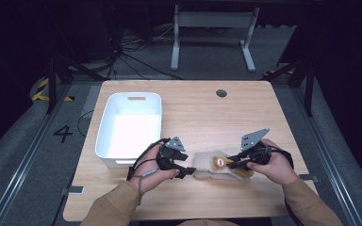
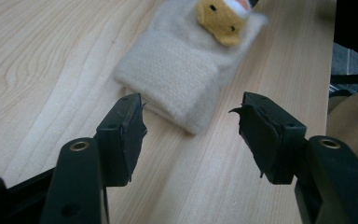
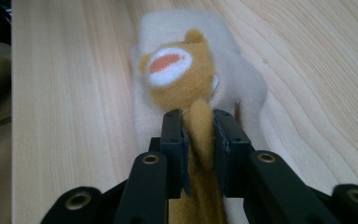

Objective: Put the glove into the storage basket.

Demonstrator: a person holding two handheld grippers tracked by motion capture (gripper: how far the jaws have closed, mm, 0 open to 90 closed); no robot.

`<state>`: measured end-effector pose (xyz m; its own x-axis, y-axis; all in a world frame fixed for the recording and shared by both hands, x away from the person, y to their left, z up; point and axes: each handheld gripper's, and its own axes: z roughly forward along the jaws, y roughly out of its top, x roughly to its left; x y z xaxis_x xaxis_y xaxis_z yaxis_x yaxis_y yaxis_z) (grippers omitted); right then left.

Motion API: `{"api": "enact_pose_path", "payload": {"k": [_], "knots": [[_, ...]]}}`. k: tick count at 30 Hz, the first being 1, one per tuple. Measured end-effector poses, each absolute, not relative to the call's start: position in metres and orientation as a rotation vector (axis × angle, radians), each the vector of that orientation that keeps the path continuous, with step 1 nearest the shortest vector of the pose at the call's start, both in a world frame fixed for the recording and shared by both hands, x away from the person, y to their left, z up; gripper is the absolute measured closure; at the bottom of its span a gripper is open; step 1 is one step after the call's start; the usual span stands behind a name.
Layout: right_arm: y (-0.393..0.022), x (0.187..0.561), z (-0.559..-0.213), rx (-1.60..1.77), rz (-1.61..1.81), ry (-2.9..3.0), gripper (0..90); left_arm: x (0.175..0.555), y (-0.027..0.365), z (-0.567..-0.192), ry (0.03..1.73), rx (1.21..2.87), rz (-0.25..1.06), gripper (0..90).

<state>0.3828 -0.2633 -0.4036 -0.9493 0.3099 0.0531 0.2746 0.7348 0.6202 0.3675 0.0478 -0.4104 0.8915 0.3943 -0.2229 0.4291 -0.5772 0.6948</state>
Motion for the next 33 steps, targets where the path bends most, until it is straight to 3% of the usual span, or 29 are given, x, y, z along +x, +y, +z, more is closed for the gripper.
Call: {"api": "enact_pose_path", "payload": {"k": [2,7,10,19,26,33], "knots": [[-0.264,0.384,-0.407,0.503,0.978,2.89,72.9,0.367,0.046,-0.414,0.585,2.265,-0.056,40.8],[-0.267,0.382,-0.411,0.531,0.964,2.904,56.9,0.367,0.042,-0.422,0.592,2.299,-0.058,41.1],[-0.274,0.379,-0.407,0.554,0.989,2.88,56.0,0.367,0.039,-0.425,0.586,2.324,-0.058,42.0],[-0.312,0.374,-0.404,0.738,0.856,2.84,58.7,0.37,0.035,-0.431,0.592,2.343,-0.11,54.9],[-0.32,0.375,-0.413,0.802,0.77,2.869,59.7,0.372,0.031,-0.434,0.603,2.359,-0.111,56.5],[-0.321,0.377,-0.418,0.814,0.789,2.849,80.7,0.374,0.026,-0.439,0.61,2.375,-0.117,59.2]]}}
